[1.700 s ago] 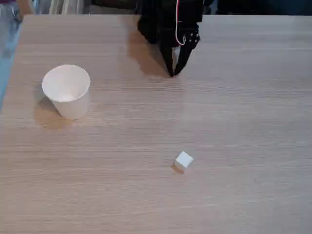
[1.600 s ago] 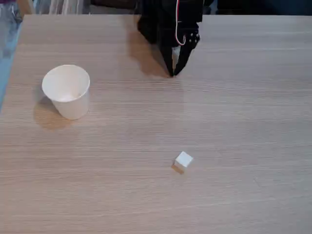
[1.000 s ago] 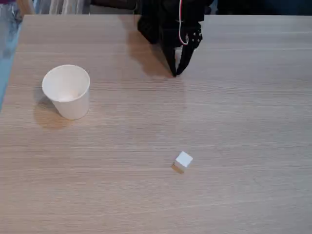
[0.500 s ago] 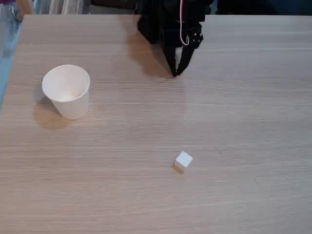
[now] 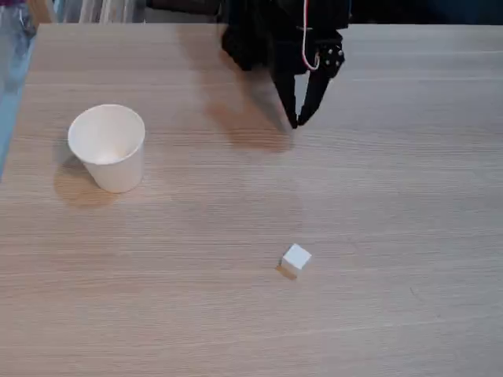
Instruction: Grasp a block and put it in the bin.
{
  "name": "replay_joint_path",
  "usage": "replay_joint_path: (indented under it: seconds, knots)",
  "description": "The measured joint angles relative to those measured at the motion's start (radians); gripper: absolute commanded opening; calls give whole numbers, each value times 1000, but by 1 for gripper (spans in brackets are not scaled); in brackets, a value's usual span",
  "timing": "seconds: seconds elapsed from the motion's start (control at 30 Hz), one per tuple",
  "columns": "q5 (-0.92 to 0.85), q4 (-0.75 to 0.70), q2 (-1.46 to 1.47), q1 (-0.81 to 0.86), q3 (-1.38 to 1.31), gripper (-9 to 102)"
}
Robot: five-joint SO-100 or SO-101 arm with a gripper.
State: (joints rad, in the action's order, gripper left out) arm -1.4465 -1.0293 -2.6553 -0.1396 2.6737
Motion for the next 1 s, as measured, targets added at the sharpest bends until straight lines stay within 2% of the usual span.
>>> replay_joint_path:
  seconds: [0.17,0.63,1.0]
  knots:
    - [-11,35,112,44,-54,11]
    - [21,41,437,80,-336,22]
    - [43,80,598,80,-454,21]
